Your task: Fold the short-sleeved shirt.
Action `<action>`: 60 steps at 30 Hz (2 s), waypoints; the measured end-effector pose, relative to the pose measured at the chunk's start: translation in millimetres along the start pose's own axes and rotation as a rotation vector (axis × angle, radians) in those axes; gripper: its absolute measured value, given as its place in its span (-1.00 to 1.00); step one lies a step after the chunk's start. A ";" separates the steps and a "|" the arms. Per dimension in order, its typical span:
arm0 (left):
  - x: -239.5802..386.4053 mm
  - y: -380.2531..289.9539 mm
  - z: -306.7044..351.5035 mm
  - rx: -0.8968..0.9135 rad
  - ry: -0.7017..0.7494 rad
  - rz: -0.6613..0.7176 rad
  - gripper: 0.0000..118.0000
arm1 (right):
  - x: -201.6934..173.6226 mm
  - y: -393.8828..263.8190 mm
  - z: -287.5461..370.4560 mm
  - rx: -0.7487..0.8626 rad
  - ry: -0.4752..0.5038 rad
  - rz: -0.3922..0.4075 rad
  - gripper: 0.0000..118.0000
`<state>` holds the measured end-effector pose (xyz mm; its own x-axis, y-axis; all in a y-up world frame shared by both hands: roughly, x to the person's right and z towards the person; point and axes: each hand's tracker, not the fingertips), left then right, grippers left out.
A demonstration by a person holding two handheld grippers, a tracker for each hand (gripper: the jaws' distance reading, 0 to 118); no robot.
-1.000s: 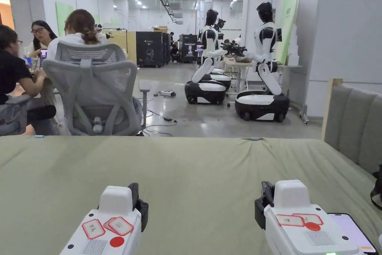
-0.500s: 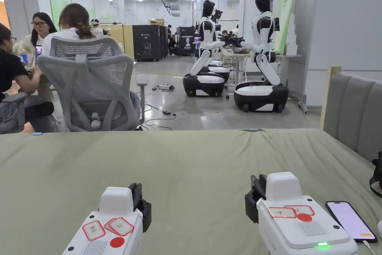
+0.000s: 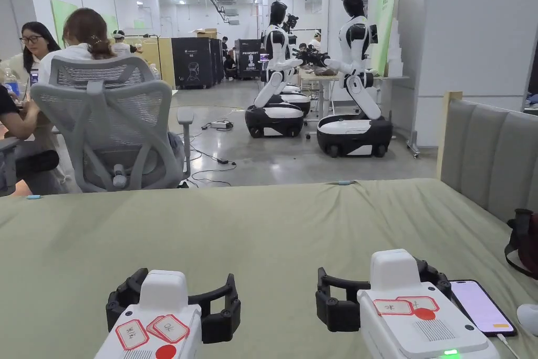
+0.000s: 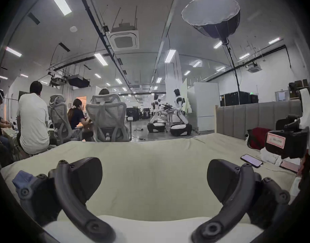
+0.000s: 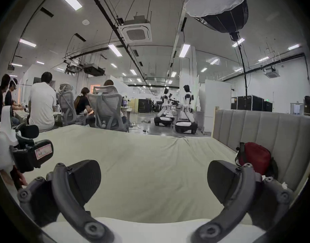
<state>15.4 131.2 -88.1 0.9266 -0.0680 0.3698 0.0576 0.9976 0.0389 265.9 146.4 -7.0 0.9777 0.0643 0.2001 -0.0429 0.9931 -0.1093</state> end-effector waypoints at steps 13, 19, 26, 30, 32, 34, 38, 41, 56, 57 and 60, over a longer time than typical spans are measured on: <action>-4.0 -2.8 3.5 -0.004 0.028 0.021 1.00 | 1.1 2.6 9.2 0.026 -0.018 -0.011 1.00; -7.1 -2.6 0.4 -0.013 0.033 0.033 1.00 | 0.1 2.0 12.7 0.029 -0.022 -0.021 1.00; -7.2 -1.6 2.6 -0.013 0.044 0.041 1.00 | -1.2 4.5 13.5 0.032 -0.027 -0.015 1.00; -8.2 -1.4 6.2 -0.008 0.042 0.050 1.00 | -2.0 4.3 15.8 0.033 -0.028 -0.021 1.00; -8.7 -3.1 5.9 -0.011 0.045 0.046 1.00 | -2.4 4.6 16.2 0.033 -0.028 -0.019 1.00; -8.0 -5.7 6.8 -0.016 0.047 0.045 1.00 | -3.2 4.3 17.5 0.034 -0.027 -0.017 1.00; -5.5 -8.9 6.8 -0.030 0.037 0.047 1.00 | -4.3 3.6 16.2 0.027 -0.024 -0.011 1.00; -2.9 -8.5 7.4 -0.031 0.037 0.038 1.00 | -4.4 3.6 15.6 0.023 -0.021 -0.007 1.00; -1.7 -14.4 6.2 -0.051 0.052 0.042 1.00 | -3.9 1.9 14.3 0.010 -0.032 -0.005 1.00; -1.6 -14.5 5.9 -0.051 0.051 0.041 1.00 | -4.4 1.7 13.7 0.009 -0.030 -0.003 1.00; -1.3 -14.3 5.6 -0.055 0.049 0.039 1.00 | -5.3 0.0 12.1 0.005 -0.029 -0.003 1.00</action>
<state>11.3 116.9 -83.9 0.9456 -0.0293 0.3240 0.0400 0.9988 -0.0265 258.3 147.2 3.7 0.9715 0.0638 0.2282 -0.0408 0.9937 -0.1040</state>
